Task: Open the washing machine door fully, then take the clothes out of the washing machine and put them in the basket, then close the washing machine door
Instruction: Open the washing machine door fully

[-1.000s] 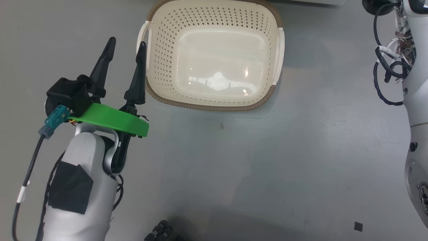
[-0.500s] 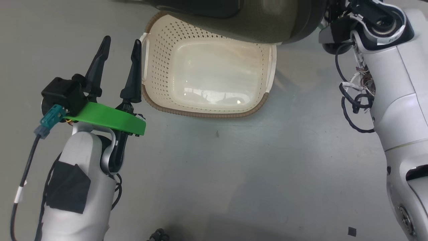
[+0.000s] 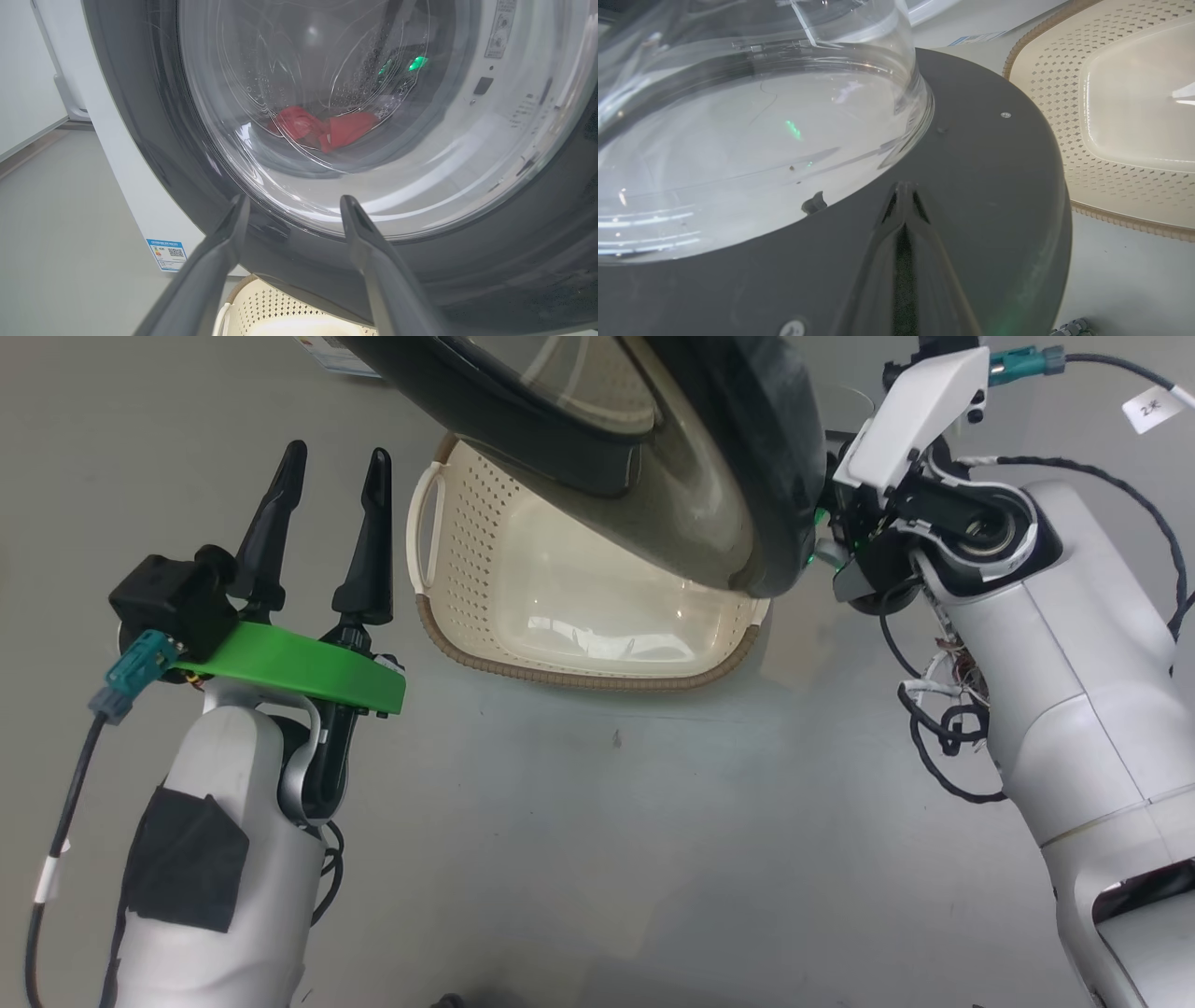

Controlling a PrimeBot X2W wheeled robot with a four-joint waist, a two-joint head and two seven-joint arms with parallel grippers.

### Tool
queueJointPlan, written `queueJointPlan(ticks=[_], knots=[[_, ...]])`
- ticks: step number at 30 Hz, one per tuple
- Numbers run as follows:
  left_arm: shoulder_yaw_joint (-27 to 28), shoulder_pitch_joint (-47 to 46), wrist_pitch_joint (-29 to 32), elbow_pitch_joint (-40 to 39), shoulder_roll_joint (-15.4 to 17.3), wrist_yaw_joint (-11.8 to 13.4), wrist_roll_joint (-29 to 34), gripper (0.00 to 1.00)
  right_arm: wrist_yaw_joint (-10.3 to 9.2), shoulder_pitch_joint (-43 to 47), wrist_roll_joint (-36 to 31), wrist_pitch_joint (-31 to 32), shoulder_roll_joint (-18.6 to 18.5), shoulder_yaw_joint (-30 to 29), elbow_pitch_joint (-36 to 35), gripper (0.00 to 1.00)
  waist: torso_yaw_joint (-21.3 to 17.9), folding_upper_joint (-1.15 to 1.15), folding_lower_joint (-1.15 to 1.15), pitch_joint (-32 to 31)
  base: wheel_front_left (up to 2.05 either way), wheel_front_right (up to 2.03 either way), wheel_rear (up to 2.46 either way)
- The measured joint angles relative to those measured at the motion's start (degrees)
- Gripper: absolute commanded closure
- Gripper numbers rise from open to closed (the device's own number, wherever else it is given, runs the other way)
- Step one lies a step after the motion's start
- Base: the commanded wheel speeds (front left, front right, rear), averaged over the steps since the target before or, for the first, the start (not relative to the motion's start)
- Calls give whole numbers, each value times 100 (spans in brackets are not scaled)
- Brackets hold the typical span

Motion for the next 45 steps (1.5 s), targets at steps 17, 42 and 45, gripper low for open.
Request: queueJointPlan(ticks=[17,42,45], knots=[[-187,213,0,170,-1,0,-388,0,1,711,416,5,-4,1045,-307,100,446,0,0,-476,0,0,0],[73,647,0,513,0,0,-419,0,1,1253,900,-1123,34,1882,-385,100,958,0,0,-1191,0,0,0],[151,710,0,531,0,0,-375,0,1,1255,913,-1228,37,1879,-375,100,915,0,0,-1260,0,0,0]])
